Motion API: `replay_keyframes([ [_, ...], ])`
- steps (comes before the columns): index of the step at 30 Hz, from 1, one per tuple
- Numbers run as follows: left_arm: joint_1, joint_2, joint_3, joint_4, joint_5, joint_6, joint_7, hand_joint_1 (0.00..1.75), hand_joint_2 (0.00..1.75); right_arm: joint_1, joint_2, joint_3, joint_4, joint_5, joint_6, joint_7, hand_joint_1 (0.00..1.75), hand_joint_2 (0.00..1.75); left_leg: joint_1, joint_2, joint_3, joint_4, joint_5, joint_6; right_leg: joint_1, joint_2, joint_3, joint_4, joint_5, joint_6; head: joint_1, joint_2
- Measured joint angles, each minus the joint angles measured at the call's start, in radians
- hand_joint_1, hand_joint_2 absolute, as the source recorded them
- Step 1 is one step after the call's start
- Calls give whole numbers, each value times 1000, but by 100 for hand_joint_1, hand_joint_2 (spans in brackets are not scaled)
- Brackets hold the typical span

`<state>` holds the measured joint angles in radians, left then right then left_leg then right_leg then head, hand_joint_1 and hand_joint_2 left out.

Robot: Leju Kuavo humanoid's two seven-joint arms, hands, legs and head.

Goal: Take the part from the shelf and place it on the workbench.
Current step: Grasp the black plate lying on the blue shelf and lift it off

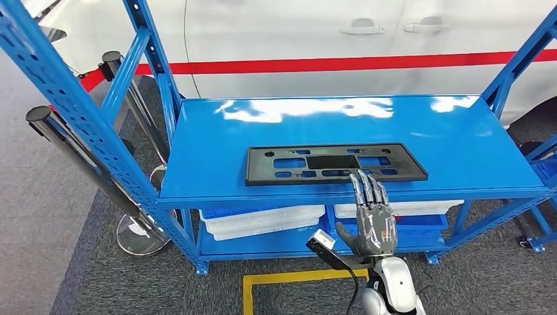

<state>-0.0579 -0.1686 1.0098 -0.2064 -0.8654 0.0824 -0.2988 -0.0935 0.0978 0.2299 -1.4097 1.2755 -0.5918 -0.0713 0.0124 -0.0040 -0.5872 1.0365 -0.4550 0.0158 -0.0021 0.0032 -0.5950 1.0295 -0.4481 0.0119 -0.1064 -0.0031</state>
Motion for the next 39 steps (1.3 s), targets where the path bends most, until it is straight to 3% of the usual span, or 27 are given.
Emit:
replay_keyframes([
  [2, -2, 0, -1, 0, 0, 0, 0, 0, 0, 2, 0, -6, -5, 1, 3, 0, 0, 175, 3, 1, 3, -7, 4, 11, -3, 0, -23, 53, -35, 12, 0, 0],
  [4, -4, 1, -2, 0, 0, -1, 2, 0, 0, 4, 0, -11, -7, 1, 8, 1, 0, 175, 3, 1, 4, -8, 3, 16, -7, -1, -84, 177, -95, 21, 0, 0],
  [5, -4, 1, -2, 0, 0, -1, 4, 0, 0, 5, 0, -12, -7, 1, 12, 1, 0, 175, 3, 1, 4, -8, 2, 17, -8, -1, -116, 237, -115, 24, 0, 0],
  [6, -4, 1, -2, 0, 1, -1, 6, 0, 0, 6, 0, -12, -7, 1, 15, 1, 0, 175, 3, 0, 5, -7, 0, 17, -10, -1, -136, 270, -118, 25, 0, 0],
  [7, -4, 1, -2, 0, 1, 0, 8, 0, 0, 6, 0, -12, -7, 1, 18, 1, 0, 175, 3, -1, 7, -7, -1, 16, -11, -1, -136, 263, -101, 25, 0, 0],
  [8, -4, 1, -2, 0, 1, 0, 10, 0, 0, 4, 0, -12, -6, 1, 21, 0, 0, 175, 3, -2, 10, -7, -3, 15, -11, -1, -117, 219, -68, 22, 0, 0],
  [9, -4, 0, -2, 0, 1, 1, 12, 0, 0, 1, 1, -12, -6, 1, 23, 0, 0, 175, 3, -3, 13, -7, -5, 13, -11, -2, -84, 148, -29, 17, 0, 0],
  [11, -5, -1, -2, 0, 2, 2, 16, 0, 0, -12, 4, -12, -5, 0, 26, -4, 0, 175, 0, -3, 18, -7, -10, 5, -4, -2, -26, 28, 13, 6, 0, 0],
  [14, -7, -2, -2, 0, 4, 4, 21, 0, 0, -40, 13, -12, 7, -2, 34, -10, 0, 175, 0, -3, 21, -13, -14, -13, 4, -1, -10, -10, 12, -9, 0, 0],
  [17, -9, -2, -1, 0, 7, 6, 22, 0, 0, -82, 28, -8, 38, -2, 46, -10, 0, 175, 0, -2, 8, 29, -40, -27, -4, -2, 4, -28, 17, -26, 0, 0],
  [20, -9, -1, 1, 0, 9, 9, 22, 0, 0, -136, 45, 5, 103, -2, 57, -10, 0, 175, 1, -1, -87, 212, -120, -33, -3, -4, 15, -33, 13, -38, 0, 0],
  [21, -9, -1, 2, 0, 11, 10, 21, 0, 0, -152, 50, 10, 130, -2, 59, -10, 0, 175, 1, -1, -114, 256, -128, -35, -1, -4, 18, -32, 10, -39, 0, 0],
  [22, -8, -1, 4, 0, 13, 12, 21, 0, 0, -167, 56, 15, 156, -2, 60, -10, 0, 175, 1, -1, -126, 265, -115, -36, 0, -4, 21, -31, 7, -39, 0, 0],
  [23, -8, -1, 6, 0, 16, 15, 21, 0, 0, -182, 62, 20, 182, -2, 60, -10, 0, 175, 1, -1, -118, 233, -84, -35, 0, -3, 25, -29, 3, -38, 0, 0],
  [25, -8, -1, 10, 0, 20, 19, 20, 0, 0, -214, 76, 29, 234, -1, 60, -10, 0, 175, 0, 1, -64, 99, -5, -30, 1, -3, 34, -23, -8, -34, 0, 0],
  [27, -10, 0, 13, 0, 23, 23, 20, 0, 0, -245, 90, 38, 285, 0, 58, -10, 0, 175, -3, 2, -25, 7, 30, -20, 4, -1, 35, -16, -18, -26, 0, 0],
  [30, -11, 0, 17, 0, 26, 29, 20, 0, 0, -278, 109, 47, 346, 1, 58, -10, 0, 175, -5, -1, -20, -9, 29, -6, 5, -2, 35, -14, -24, -10, 0, 0],
  [32, -12, 0, 20, 0, 28, 33, 21, 0, 0, -292, 118, 50, 370, 1, 57, -10, 0, 175, -1, -2, -14, -18, 31, 4, 2, -2, 23, 16, -44, 2, 0, 0],
  [35, -15, 0, 25, 0, 28, 36, 22, 0, 0, -306, 122, 52, 402, 1, 58, -10, 0, 175, 1, -2, -10, -22, 28, 12, -7, -3, -73, 192, -121, 20, 0, 0],
  [36, -14, 0, 27, 0, 28, 38, 24, 0, 0, -307, 123, 53, 414, 1, 59, -10, 0, 175, 1, -3, -10, -21, 27, 13, -10, -3, -107, 247, -134, 24, 0, 0],
  [37, -14, 0, 29, 0, 29, 41, 27, 0, 0, -308, 123, 55, 424, 1, 61, -10, 0, 175, 1, -4, -8, -21, 25, 12, -12, -3, -125, 268, -128, 26, 0, 0],
  [38, -13, -1, 31, 0, 29, 44, 30, 0, 0, -310, 125, 57, 433, 2, 63, -10, 0, 175, 1, -4, -5, -20, 22, 10, -14, -3, -124, 251, -103, 27, 0, 0],
  [39, -13, -1, 33, 0, 30, 49, 33, 0, 0, -316, 128, 59, 443, 3, 64, -10, 9, 175, 2, -5, -1, -20, 20, 8, -15, -3, -103, 195, -62, 25, 0, 0],
])
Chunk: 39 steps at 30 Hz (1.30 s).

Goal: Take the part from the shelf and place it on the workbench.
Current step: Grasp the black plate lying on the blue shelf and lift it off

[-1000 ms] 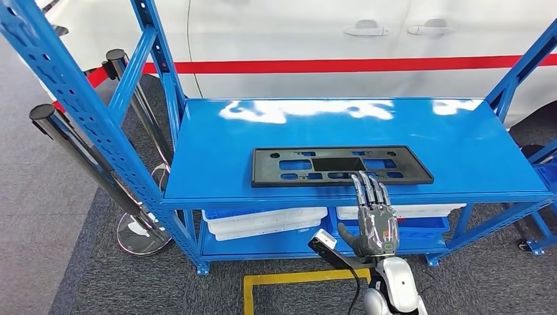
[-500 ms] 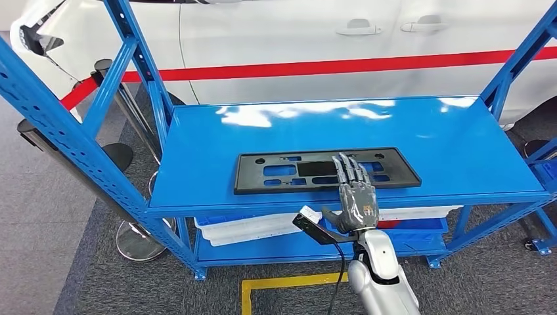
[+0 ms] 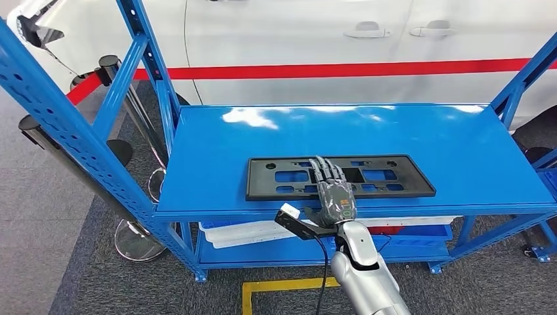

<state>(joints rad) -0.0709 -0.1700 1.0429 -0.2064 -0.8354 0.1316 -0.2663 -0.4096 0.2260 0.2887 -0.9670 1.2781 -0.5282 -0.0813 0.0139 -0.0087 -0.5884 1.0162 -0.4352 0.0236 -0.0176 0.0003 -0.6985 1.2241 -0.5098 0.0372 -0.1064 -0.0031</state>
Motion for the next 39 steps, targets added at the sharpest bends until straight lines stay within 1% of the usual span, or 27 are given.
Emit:
replay_keyframes([
  [1, 0, -1, 1, 0, 1, 6, 2, 0, 0, -9, 4, 2, 12, 2, -1, 0, 53, 175, 0, 0, 4, 0, -3, -3, 0, 0, 30, -74, 41, -3, 0, 0],
  [2, -1, -3, 3, 0, 1, 13, 4, 0, 0, -22, 10, 4, 25, 3, -5, 2, 96, 175, -1, 0, 7, 0, -6, -7, 2, 0, 58, -140, 69, -8, 0, 0],
  [3, -2, -4, 4, 0, 2, 19, 4, 0, 0, -34, 15, 6, 41, 5, -10, 4, 140, 175, -3, 0, 8, 0, -8, -11, 4, 1, 78, -185, 85, -13, 0, 0],
  [4, -3, -5, 5, 0, 2, 23, 4, 0, 0, -47, 22, 8, 59, 7, -17, 6, 175, 175, -3, 0, 8, -1, -10, -16, 8, 2, 86, -205, 87, -19, 0, 0],
  [7, -4, -5, 8, 0, 2, 27, -2, 0, 0, -88, 42, 11, 114, 11, -37, 11, 175, 175, -2, 1, 11, 0, -16, -35, 10, 3, 91, -214, 87, -39, 0, 0],
  [8, -4, -5, 9, 0, 2, 28, -4, 0, 0, -103, 48, 13, 130, 11, -40, 12, 175, 175, -1, 2, 4, 19, -28, -39, 8, 2, 94, -219, 88, -46, 0, 0],
  [9, -4, -5, 10, 0, 2, 29, -7, 0, 0, -117, 54, 13, 145, 12, -43, 14, 175, 175, -1, 2, -13, 57, -50, -43, 7, 2, 97, -222, 89, -52, 0, 0],
  [11, -4, -5, 13, 0, 2, 30, -11, 0, 0, -144, 65, 14, 179, 6, -47, 15, 175, 175, 0, 3, -78, 188, -111, -48, 9, 0, 100, -223, 86, -62, 0, 0],
  [12, -3, -5, 15, 0, 2, 32, -13, 0, 0, -155, 68, 14, 195, 2, -49, 14, 175, 175, 0, 3, -111, 251, -132, -50, 11, -1, 101, -222, 84, -64, 0, 0],
  [13, -2, -6, 17, 0, 2, 33, -14, 0, 0, -163, 71, 14, 210, -2, -51, 14, 175, 175, 0, 3, -132, 286, -136, -51, 13, -1, 102, -221, 82, -65, 0, 0],
  [14, -1, -6, 19, 0, 2, 35, -15, 0, 0, -171, 73, 14, 223, -4, -52, 12, 175, 175, 1, 3, -134, 281, -118, -52, 14, -1, 104, -219, 80, -65, 0, 0],
  [15, -1, -6, 21, 0, 3, 37, -15, 0, 0, -180, 76, 14, 234, -5, -54, 11, 175, 175, 1, 3, -116, 235, -83, -51, 14, 0, 106, -217, 77, -64, 0, 0],
  [16, -1, -6, 23, 0, 3, 38, -15, 0, 0, -189, 80, 14, 243, -5, -55, 10, 175, 175, 1, 4, -85, 164, -44, -49, 14, 0, 108, -212, 73, -62, 0, 0],
  [18, -3, -6, 25, 0, 4, 40, -16, 0, 0, -208, 85, 14, 257, -6, -57, 9, 175, 175, -2, 6, -32, 50, 0, -40, 18, 2, 107, -201, 64, -54, 0, 0],
  [19, -3, -6, 26, 0, 5, 40, -16, 0, 0, -214, 86, 14, 263, -6, -57, 9, 175, 175, -3, 6, -22, 26, 3, -34, 20, 3, 106, -198, 61, -49, 0, 0],
  [22, -3, -6, 27, 0, 6, 42, -17, 0, 0, -227, 89, 14, 277, -7, -60, 8, 175, 175, -2, 3, -19, 18, 1, -16, 20, 2, 105, -195, 57, -34, 0, 0],
  [23, -3, -7, 27, 0, 6, 42, -17, 0, 0, -231, 91, 14, 281, -8, -60, 8, 175, 175, -1, 4, -17, 15, 3, -10, 19, 2, 100, -183, 47, -28, 0, 0],
  [25, -4, -8, 28, 0, 8, 44, -18, 0, 0, -241, 91, 14, 289, -14, -60, 3, 175, 175, 2, 5, -15, 11, 4, -1, 15, 2, 62, -100, -1, -17, 0, 0],
  [27, -5, -9, 31, 0, 14, 50, -17, 0, 0, -247, 91, 14, 300, -25, -58, -5, 175, 175, 2, 5, -15, 11, 4, 2, 11, 2, -5, 32, -56, -9, 0, 0],
  [28, -5, -10, 33, 0, 17, 55, -16, 0, 0, -248, 91, 14, 306, -31, -57, -9, 175, 175, 2, 5, -15, 11, 3, 2, 9, 1, -29, 75, -64, -7, 0, 0],
  [29, -5, -12, 37, 0, 20, 61, -14, 0, 0, -249, 92, 14, 312, -39, -56, -15, 175, 175, 2, 4, -14, 12, 3, 2, 8, 1, -35, 79, -52, -7, 0, 0],
  [30, -5, -13, 40, 0, 24, 66, -12, 0, 0, -251, 93, 14, 317, -49, -55, -22, 175, 175, 2, 3, -13, 12, 2, 1, 7, 1, -20, 42, -22, -9, 0, 0],
  [32, -5, -18, 48, 0, 32, 77, -9, 0, 0, -258, 97, 14, 322, -91, -54, -51, 175, 175, 1, 2, -10, 12, 0, -2, 8, 1, 45, -98, 48, -18, 0, 0],
  [33, -5, -20, 52, 0, 36, 82, -8, 0, 0, -261, 99, 13, 317, -131, -48, -74, 175, 175, 0, 2, -9, 12, -1, -6, 11, 2, 71, -155, 69, -23, 0, 0],
  [34, -5, -22, 56, 0, 42, 86, -7, 0, 0, -260, 100, 11, 302, -186, -34, -104, 175, 175, 0, 2, -9, 12, -2, -11, 14, 2, 86, -189, 77, -28, 0, 0],
  [37, -5, -25, 71, 0, 57, 95, -5, 0, 0, -242, 99, 5, 172, -398, 49, -169, 175, 175, 2, 4, -6, 10, -5, -29, 19, 5, 94, -209, 79, -43, 0, 0],
  [39, -4, -26, 80, 0, 62, 98, -5, 0, 0, -233, 95, 3, 63, -505, 106, -174, 175, 175, 4, 5, -13, 43, -31, -37, 14, 6, 105, -222, 85, -56, 0, 0],
])
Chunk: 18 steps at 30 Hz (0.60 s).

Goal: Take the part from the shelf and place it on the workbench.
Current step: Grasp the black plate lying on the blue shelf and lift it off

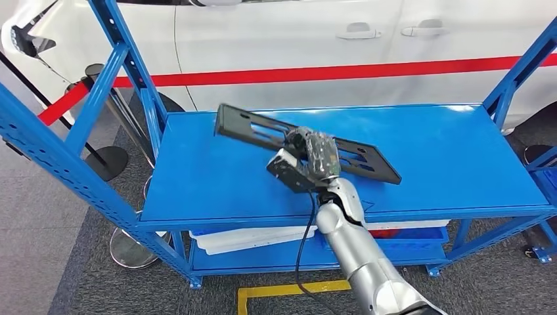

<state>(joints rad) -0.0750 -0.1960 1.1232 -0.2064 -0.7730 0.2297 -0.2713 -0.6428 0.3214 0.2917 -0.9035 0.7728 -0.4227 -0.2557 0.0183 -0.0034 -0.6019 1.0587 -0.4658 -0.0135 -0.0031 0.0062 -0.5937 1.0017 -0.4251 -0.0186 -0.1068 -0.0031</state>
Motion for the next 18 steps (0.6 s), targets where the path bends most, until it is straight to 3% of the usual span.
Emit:
replay_keyframes([
  [3, 0, 0, 12, 0, 7, 1, 0, 0, 0, 43, -15, -12, -165, -170, 45, -24, 175, 175, 2, 0, -76, 176, -92, -7, 0, -2, 5, -5, 1, -9, 0, 0],
  [4, 1, 0, 16, 0, 8, 1, 0, 0, 0, 69, -27, -21, -237, -240, 57, -31, 175, 175, 3, 0, -100, 227, -110, -9, 0, -3, 5, -4, 1, -9, 0, 0],
  [5, 2, 0, 20, 0, 9, 1, 0, 0, 0, 96, -43, -33, -315, -313, 70, -35, 175, 175, 3, 1, -108, 247, -108, -11, 0, -4, 5, -3, 0, -9, 0, 0],
  [6, 3, 0, 23, 0, 9, 0, 0, 0, 0, 122, -60, -49, -392, -382, 84, -35, 175, 175, 4, 1, -96, 225, -88, -12, -1, -5, 6, -1, -1, -7, 0, 0],
  [8, 6, 0, 27, 0, 11, -2, -1, 0, 0, 179, -98, -101, -543, -510, 116, -38, 175, 175, 6, 0, -33, 99, -26, -11, -2, -8, 6, 6, -7, 2, 0, 0],
  [10, 7, 1, 33, 0, 12, -5, -4, 0, 0, 241, -138, -170, -679, -609, 154, -52, 175, 175, 5, -2, 14, 1, 2, -1, 0, -10, 1, 19, -13, 15, 1, 0],
  [13, 11, 1, 41, 0, 14, -7, -8, 0, 0, 309, -173, -260, -815, -659, 199, -75, 175, 175, 0, -3, 20, -19, 3, 21, 0, -8, -5, 22, -13, 33, 1, 0],
  [15, 9, 1, 45, 0, 15, -8, -10, 0, 0, 333, -186, -293, -870, -659, 208, -84, 175, 175, 0, 1, 23, -27, 9, 35, -5, -6, -15, 46, -32, 45, 1, 0],
  [18, 4, 1, 46, 0, 16, -18, -15, 0, 0, 378, -211, -330, -928, -688, 202, -101, 175, 175, 1, 3, 22, -31, 13, 47, -10, -5, -91, 211, -120, 58, 1, 0],
])
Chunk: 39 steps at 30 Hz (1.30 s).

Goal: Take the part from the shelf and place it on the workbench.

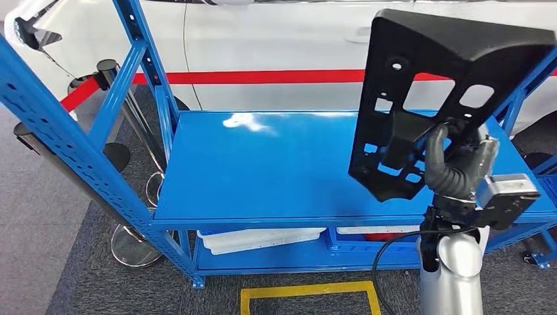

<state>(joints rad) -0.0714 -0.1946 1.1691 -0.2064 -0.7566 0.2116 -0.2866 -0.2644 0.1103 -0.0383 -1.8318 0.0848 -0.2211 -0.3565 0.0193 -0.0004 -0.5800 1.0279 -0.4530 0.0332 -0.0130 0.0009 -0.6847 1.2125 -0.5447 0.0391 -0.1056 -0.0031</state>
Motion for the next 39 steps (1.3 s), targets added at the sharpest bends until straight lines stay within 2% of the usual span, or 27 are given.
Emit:
replay_keyframes([
  [1, 0, 0, 0, 0, 0, -5, -3, 0, 0, 27, -13, -21, -18, -31, 2, -10, 175, 175, 0, -3, -1, 0, 0, 1, -1, 0, -28, 58, -21, 3, 0, 0],
  [2, 1, 0, 0, 0, -1, -10, -5, 0, 0, 58, -27, -52, -35, -78, 13, -22, 175, 175, 0, -6, 0, 0, -1, 2, -2, 0, -42, 86, -23, 4, 0, 0],
  [3, 2, 0, 1, 0, -1, -12, -8, 0, 0, 92, -41, -91, -52, -132, 34, -35, 175, 175, 0, -10, 1, 0, -1, 2, -2, 0, -37, 74, -6, 4, 0, 0],
  [5, 6, 1, 3, 0, 3, -14, -16, 0, 0, 155, -60, -181, -82, -243, 100, -61, 175, 175, -1, -14, 6, 0, -4, -1, -1, -1, 23, -54, 64, -3, 0, 0],
  [7, 6, 1, 8, 0, 9, -9, -21, 0, 0, 209, -70, -268, -101, -314, 175, -85, 175, 175, -4, -16, 8, 1, -9, -9, 6, -3, 78, -171, 104, -12, 0, 0],
  [9, 4, 1, 14, 0, 11, 3, -14, 0, 0, 260, -78, -345, -107, -350, 270, -126, 175, 175, -7, -14, 10, 0, -11, -18, 12, 0, 89, -196, 106, -20, 0, 0],
  [11, 2, 3, 21, 0, 14, 14, -3, 0, 0, 313, -88, -409, -106, -424, 406, -161, 175, 175, -8, -9, 14, 2, -18, -27, 8, 5, 90, -201, 111, -30, 0, 0],
  [13, 0, 4, 29, 0, 20, 21, 0, 0, 0, 356, -91, -465, -103, -535, 545, -168, 175, 175, -9, -6, -1, 51, -62, -34, 1, 9, 91, -208, 117, -41, 0, 0],
  [15, 0, 5, 37, 0, 31, 28, -2, 0, 0, 394, -85, -513, -102, -598, 633, -163, 175, 175, -8, -5, -45, 174, -140, -36, 1, 14, 88, -209, 120, -49, 0, 0],
  [16, 0, 5, 42, 0, 35, 31, -4, 0, 0, 413, -78, -531, -101, -605, 657, -158, 175, 175, -8, -5, -67, 236, -170, -37, 2, 19, 85, -208, 122, -51, 0, 0],
  [17, 0, 5, 47, 0, 40, 34, -5, 0, 0, 430, -70, -544, -100, -606, 674, -152, 175, 175, -8, -5, -76, 272, -181, -36, 4, 25, 82, -208, 124, -52, 0, 0],
  [18, 0, 5, 52, 0, 43, 36, -6, 0, 0, 445, -62, -552, -99, -604, 685, -147, 175, 175, -8, -5, -68, 271, -174, -34, 5, 34, 79, -207, 127, -52, 0, 0],
  [19, 0, 5, 55, 0, 46, 39, -6, 0, 0, 456, -54, -558, -97, -601, 694, -143, 175, 175, -9, -8, -41, 230, -150, -30, 6, 44, 75, -205, 130, -51, 0, 0],
  [22, -2, 8, 64, 0, 50, 45, -6, 0, 0, 477, -37, -568, -89, -583, 706, -135, 175, 175, -13, -52, 70, 30, -78, -13, 9, 78, 64, -199, 143, -42, 0, 0],
  [24, -4, 11, 71, 0, 52, 52, -5, 0, 0, 485, -27, -571, -81, -566, 709, -136, 175, 175, -18, -62, 88, -14, -70, -10, 7, 98, 56, -198, 153, -29, 0, 0],
  [26, -6, 10, 74, 0, 53, 57, -2, 0, 0, 497, -18, -572, -76, -549, 713, -140, 175, 175, -20, -39, 86, -21, -57, -4, 2, 111, 51, -200, 162, -15, 0, 0],
  [27, -7, 9, 75, 0, 54, 60, -1, 0, 0, 503, -13, -573, -75, -543, 714, -143, 175, 175, -18, -27, 83, -26, -47, 2, 1, 99, 44, -190, 151, -10, 1, 0],
  [28, -7, 9, 75, 0, 54, 62, 0, 0, 0, 507, -9, -573, -74, -537, 715, -145, 175, 175, -15, -13, 79, -32, -38, 8, 0, 77, 32, -164, 126, -5, 1, 0],
  [30, -6, 9, 76, 0, 53, 64, 1, 0, 0, 509, -3, -573, -71, -532, 715, -148, 175, 175, -14, 14, 64, -35, -25, 14, -4, 26, -9, -54, 39, 6, 2, 0],
  [31, -5, 9, 76, 0, 53, 64, 2, 0, 0, 509, 0, -573, -69, -531, 716, -148, 175, 175, -15, 28, 56, -34, -20, 13, -8, 13, -29, 10, 1, 13, 1, 0],
  [32, -4, 9, 76, 0, 53, 64, 2, 0, 0, 510, 3, -573, -67, -531, 716, -148, 175, 175, -15, 43, 48, -33, -16, 12, -12, 7, -37, 56, -19, 20, 1, 0],
  [33, -4, 10, 77, 0, 53, 65, 3, 0, 0, 512, 5, -573, -65, -530, 716, -149, 175, 175, -15, 58, 40, -31, -13, 9, -16, 3, -28, 70, -20, 25, 1, 0],
  [34, -4, 9, 77, 0, 53, 66, 3, 0, 0, 512, 7, -573, -64, -527, 716, -149, 175, 175, -15, 73, 34, -29, -10, 6, -20, -3, 3, 42, -4, 29, 1, 0],
  [36, -6, 10, 78, 0, 53, 70, 3, 0, 0, 512, 11, -573, -63, -507, 714, -154, 175, 175, -15, 99, 27, -23, -5, 0, -23, -36, 106, -100, 34, 30, 1, 0],
  [37, -7, 10, 78, 0, 53, 75, 4, 0, 0, 513, 14, -572, -63, -489, 711, -158, 175, 175, -15, 110, 25, -21, -3, -5, -20, -55, 145, -158, 49, 24, 1, 0],
  [38, -8, 10, 79, 0, 53, 79, 5, 0, 0, 514, 19, -570, -63, -469, 708, -166, 175, 175, -16, 119, 26, -19, -2, -11, -16, -70, 167, -194, 55, 14, 1, 0],
  [39, -10, 10, 80, 0, 53, 83, 7, 0, 0, 516, 25, -568, -64, -450, 706, -175, 175, 175, -17, 127, 27, -19, 0, -18, -11, -76, 170, -207, 55, 2, 1, 0],
])
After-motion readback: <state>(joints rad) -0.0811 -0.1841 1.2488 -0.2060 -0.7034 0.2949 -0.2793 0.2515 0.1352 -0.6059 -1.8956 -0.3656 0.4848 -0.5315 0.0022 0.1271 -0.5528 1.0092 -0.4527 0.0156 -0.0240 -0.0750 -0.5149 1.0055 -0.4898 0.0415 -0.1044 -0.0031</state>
